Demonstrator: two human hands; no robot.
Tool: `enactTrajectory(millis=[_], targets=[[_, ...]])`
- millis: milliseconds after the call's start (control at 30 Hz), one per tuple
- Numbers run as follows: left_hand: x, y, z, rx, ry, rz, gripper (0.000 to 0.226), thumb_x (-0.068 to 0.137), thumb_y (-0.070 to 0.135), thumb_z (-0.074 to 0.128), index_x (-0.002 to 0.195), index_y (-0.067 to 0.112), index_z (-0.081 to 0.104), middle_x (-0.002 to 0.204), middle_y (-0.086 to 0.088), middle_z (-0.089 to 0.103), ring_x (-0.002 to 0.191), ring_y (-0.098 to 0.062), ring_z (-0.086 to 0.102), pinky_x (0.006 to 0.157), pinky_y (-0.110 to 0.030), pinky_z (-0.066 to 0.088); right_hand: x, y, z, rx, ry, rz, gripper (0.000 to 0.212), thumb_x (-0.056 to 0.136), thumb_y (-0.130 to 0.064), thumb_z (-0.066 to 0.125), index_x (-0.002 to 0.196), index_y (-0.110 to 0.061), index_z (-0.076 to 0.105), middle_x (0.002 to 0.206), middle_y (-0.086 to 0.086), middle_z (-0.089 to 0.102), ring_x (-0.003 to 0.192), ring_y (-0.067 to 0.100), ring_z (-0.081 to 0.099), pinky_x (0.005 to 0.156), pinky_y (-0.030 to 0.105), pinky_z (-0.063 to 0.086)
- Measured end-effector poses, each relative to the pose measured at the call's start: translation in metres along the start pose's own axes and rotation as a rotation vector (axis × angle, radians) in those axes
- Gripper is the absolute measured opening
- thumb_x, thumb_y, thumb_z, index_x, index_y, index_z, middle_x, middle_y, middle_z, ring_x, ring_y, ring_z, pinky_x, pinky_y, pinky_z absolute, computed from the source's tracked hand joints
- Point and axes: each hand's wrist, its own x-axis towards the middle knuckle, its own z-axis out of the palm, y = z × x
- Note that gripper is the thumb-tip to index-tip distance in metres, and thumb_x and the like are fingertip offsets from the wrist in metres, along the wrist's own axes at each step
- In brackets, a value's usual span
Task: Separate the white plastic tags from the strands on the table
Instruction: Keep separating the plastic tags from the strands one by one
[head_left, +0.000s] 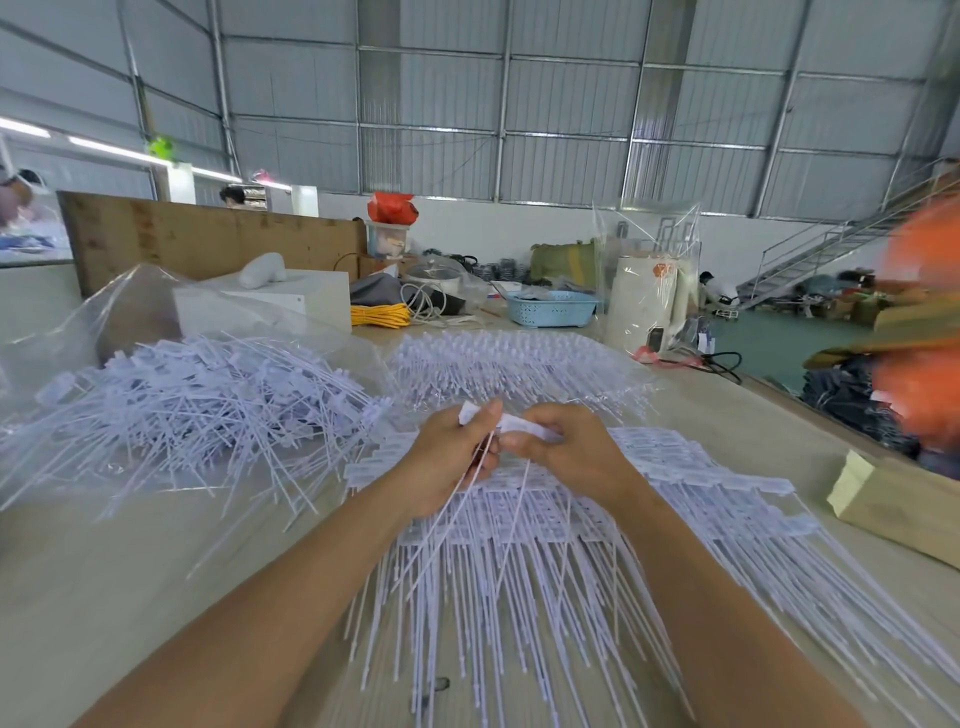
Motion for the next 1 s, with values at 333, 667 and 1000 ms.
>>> enactTrajectory(millis=[333, 667, 1000], targets=[[-0.002, -0.003, 0.010, 0.204, 0.105, 0.088, 0.030, 0.097, 0.029, 0.051, 0.087, 0.001, 0.057, 0.040, 0.009, 0.039, 0.031, -0.003, 0.031, 0.034, -0.013, 0.026, 0.002, -0.001, 0.010, -0.065, -0.028, -0.031, 0.019, 0.088, -0.018, 0.063, 0.082, 0.000, 0.065, 0.082, 0.020, 0.065, 0.073, 0.027, 0.056, 0.073, 0.040, 0.047], [0.000, -0.004, 0.010, 0.391, 0.209, 0.170, 0.031, 0.096, 0.013, 0.048, 0.065, 0.015, 0.049, 0.047, 0.005, 0.049, 0.033, 0.000, 0.041, 0.035, -0.012, 0.030, 0.002, 0.004, 0.013, -0.147, 0.000, -0.071, 0.014, 0.085, -0.017, 0.067, 0.082, -0.003, 0.069, 0.078, 0.016, 0.068, 0.072, 0.030, 0.059, 0.069, 0.039, 0.047], [-0.001, 0.008, -0.002, 0.469, 0.076, 0.014, 0.028, 0.094, 0.007, 0.048, 0.067, 0.011, 0.049, 0.044, 0.003, 0.043, 0.033, -0.007, 0.038, 0.035, -0.013, 0.028, -0.002, -0.001, 0.014, -0.606, 0.047, -0.217, 0.021, 0.089, -0.040, 0.058, 0.092, -0.022, 0.068, 0.093, -0.003, 0.070, 0.086, 0.021, 0.062, 0.085, 0.031, 0.032]])
